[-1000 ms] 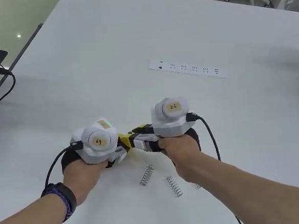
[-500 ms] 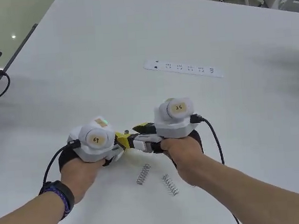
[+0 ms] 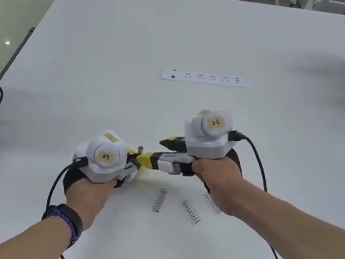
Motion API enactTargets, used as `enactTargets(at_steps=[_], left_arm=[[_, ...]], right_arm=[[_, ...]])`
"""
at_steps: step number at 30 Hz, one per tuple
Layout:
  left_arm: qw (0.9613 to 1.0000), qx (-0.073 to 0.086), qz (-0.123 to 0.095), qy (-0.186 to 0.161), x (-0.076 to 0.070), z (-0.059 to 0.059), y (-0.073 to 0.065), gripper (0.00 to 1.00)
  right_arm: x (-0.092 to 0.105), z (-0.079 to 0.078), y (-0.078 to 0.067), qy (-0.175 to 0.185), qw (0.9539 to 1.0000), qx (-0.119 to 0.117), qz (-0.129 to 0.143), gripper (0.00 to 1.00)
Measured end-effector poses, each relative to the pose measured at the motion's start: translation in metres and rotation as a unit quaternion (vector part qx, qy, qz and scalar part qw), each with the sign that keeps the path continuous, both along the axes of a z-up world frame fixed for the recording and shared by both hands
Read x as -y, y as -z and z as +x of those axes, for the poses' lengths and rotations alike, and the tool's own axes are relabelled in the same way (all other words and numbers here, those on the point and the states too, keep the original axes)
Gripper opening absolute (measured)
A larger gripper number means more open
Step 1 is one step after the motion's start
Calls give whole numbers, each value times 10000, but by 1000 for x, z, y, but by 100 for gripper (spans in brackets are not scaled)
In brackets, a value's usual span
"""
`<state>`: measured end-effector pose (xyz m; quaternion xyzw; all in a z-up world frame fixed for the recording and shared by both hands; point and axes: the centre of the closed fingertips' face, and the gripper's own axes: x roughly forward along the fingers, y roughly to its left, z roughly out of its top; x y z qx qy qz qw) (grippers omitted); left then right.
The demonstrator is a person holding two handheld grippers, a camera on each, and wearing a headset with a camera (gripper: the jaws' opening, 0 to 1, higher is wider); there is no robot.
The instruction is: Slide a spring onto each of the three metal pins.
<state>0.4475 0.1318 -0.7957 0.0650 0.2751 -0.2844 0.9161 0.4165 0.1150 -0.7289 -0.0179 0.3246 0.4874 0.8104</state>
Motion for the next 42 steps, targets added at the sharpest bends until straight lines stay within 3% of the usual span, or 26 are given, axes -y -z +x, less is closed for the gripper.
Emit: enactTargets(at_steps=[18,22,24,25,28,42], left_arm=[[10000,-40,-4,-18,0,5,0,0],[9999,-86,-19,-61,0,5,0,0],[9997,-226,17,-81,-1,3,6,0],[9995,-296,7,-99,-1,2,8,1],[9993,-315,-95,-163,-1,0,7,8],[9989,-404,-111,-224,-8,-6,7,16]], right_arm=[[34,-8,-14,304,9994,165,6,49],[36,-9,-15,333,9993,171,21,49],[37,-9,-16,347,9992,180,33,49],[37,-9,-16,351,9992,182,34,49],[40,-7,-19,365,9991,213,43,49],[55,-5,-24,450,9985,293,50,48]])
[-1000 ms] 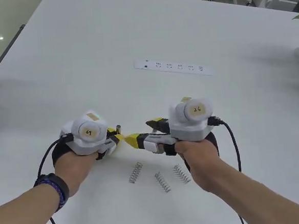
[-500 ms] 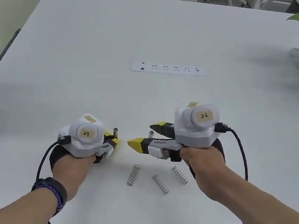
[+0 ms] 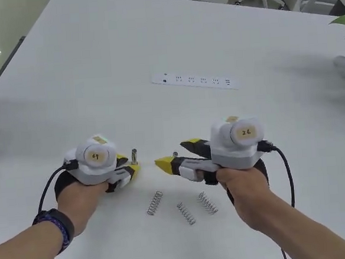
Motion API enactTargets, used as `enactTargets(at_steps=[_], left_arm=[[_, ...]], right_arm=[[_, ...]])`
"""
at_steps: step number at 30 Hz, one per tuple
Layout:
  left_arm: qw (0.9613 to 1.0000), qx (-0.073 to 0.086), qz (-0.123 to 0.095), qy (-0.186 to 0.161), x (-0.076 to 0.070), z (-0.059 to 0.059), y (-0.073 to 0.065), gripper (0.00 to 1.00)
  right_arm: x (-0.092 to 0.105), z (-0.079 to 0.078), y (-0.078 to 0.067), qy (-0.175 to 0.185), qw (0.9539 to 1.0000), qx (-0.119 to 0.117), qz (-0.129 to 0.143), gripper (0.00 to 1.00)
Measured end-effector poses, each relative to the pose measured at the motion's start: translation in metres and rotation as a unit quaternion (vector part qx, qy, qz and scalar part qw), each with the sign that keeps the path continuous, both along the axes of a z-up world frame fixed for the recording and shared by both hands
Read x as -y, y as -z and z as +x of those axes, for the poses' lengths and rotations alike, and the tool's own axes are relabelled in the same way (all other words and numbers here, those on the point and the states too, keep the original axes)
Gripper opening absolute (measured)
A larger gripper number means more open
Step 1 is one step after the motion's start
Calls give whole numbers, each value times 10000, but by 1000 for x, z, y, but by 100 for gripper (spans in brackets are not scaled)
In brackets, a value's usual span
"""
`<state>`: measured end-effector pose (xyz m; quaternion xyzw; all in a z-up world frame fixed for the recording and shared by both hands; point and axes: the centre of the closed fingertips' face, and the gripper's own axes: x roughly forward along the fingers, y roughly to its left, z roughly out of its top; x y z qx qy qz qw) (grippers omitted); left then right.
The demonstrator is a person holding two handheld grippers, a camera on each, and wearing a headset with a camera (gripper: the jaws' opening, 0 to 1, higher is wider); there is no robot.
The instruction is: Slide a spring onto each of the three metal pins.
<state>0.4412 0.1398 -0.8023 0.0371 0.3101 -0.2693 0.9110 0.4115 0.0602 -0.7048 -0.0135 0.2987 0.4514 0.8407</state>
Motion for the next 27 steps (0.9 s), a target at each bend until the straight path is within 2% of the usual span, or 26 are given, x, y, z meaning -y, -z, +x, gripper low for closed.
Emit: enactTargets(at_steps=[8,16,27], left_arm=[[10000,7,30,-43,-9,-6,-5,17],[9999,91,70,-92,-20,-10,-18,19],[9997,188,129,-101,-34,-25,-33,21]], right_arm=[[12,-4,0,80,10000,-4,-4,49],[23,-9,0,152,9999,-10,-7,49],[38,-22,4,217,9997,-59,-37,50]])
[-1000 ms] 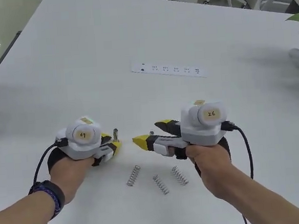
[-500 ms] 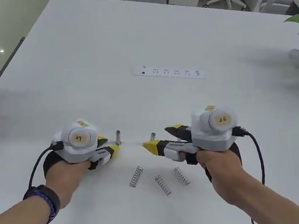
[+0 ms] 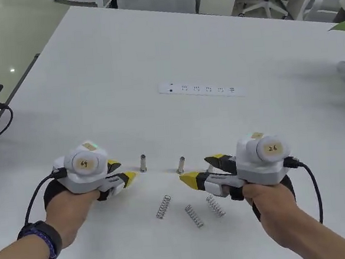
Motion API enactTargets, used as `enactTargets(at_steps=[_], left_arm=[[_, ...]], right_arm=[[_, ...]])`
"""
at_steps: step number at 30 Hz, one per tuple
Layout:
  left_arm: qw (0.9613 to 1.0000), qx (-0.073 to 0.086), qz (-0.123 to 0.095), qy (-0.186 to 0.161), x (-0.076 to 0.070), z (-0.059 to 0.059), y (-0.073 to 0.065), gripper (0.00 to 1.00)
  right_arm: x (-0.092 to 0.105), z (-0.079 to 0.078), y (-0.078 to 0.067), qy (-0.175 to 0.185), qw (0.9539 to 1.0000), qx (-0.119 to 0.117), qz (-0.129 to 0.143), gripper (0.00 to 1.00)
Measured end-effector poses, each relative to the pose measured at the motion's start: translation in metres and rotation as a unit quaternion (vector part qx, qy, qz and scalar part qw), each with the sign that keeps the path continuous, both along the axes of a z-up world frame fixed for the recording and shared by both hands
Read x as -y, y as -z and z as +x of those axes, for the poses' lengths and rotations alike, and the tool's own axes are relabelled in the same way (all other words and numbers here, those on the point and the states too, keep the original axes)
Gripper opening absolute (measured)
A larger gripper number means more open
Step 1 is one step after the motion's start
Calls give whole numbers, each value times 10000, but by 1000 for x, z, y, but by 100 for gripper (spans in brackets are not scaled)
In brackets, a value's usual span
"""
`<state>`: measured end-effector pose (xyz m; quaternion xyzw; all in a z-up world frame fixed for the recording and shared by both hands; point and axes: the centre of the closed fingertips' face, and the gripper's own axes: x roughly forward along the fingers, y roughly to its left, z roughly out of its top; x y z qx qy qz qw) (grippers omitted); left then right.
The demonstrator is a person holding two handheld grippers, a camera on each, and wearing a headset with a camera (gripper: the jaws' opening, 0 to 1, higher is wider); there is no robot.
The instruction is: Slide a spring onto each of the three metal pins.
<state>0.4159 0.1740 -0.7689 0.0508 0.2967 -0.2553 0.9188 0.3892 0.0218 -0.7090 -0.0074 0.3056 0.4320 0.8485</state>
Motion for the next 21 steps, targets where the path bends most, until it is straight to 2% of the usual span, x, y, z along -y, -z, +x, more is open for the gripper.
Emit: enactTargets(at_steps=[6,21], left_arm=[[10000,-11,-15,-21,-7,-10,-6,22],[9999,130,-68,27,-13,-37,-30,29]], right_arm=[[7,-7,0,11,10000,4,-25,51],[38,-24,7,147,9998,-65,-103,53]])
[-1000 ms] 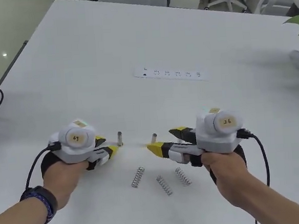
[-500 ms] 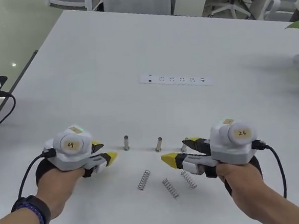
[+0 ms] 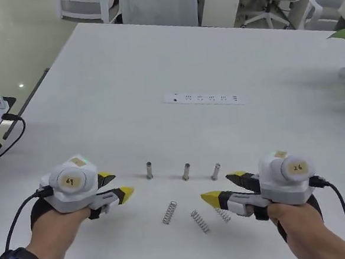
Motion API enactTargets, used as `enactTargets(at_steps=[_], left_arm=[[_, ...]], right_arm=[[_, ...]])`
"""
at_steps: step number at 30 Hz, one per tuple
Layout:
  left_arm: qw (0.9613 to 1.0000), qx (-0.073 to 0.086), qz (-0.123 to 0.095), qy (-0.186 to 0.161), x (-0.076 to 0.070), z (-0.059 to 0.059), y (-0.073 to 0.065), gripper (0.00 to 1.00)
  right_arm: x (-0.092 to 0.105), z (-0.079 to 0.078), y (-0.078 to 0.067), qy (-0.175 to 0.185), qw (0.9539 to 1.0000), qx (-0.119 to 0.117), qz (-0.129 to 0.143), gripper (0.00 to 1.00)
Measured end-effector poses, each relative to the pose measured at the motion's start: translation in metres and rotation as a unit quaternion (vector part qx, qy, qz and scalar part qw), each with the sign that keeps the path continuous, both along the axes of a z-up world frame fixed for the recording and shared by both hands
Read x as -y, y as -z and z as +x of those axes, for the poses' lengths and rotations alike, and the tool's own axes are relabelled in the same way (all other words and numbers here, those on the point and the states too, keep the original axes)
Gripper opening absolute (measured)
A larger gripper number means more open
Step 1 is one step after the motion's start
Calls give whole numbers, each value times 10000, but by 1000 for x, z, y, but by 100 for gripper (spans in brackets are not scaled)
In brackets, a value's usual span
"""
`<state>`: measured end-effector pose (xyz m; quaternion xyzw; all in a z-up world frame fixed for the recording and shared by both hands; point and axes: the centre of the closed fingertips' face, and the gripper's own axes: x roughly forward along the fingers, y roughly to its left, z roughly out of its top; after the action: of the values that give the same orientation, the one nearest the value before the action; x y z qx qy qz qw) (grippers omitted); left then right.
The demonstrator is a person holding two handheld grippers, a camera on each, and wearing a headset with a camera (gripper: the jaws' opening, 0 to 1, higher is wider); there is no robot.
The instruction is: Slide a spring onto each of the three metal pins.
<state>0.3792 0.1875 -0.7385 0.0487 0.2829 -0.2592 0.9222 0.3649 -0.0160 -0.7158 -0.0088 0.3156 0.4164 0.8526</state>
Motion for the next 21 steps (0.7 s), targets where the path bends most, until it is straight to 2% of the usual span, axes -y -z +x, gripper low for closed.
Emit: enactTargets(at_steps=[8,15,21], left_arm=[[9999,86,31,78,-3,-13,-14,34],[9998,148,83,109,-12,-25,-27,37],[9998,102,101,106,-21,-38,-27,41]], right_arm=[[16,-6,1,153,9999,-50,28,54],[25,-14,0,235,9997,-61,52,55],[31,-25,3,323,9994,-121,72,56]])
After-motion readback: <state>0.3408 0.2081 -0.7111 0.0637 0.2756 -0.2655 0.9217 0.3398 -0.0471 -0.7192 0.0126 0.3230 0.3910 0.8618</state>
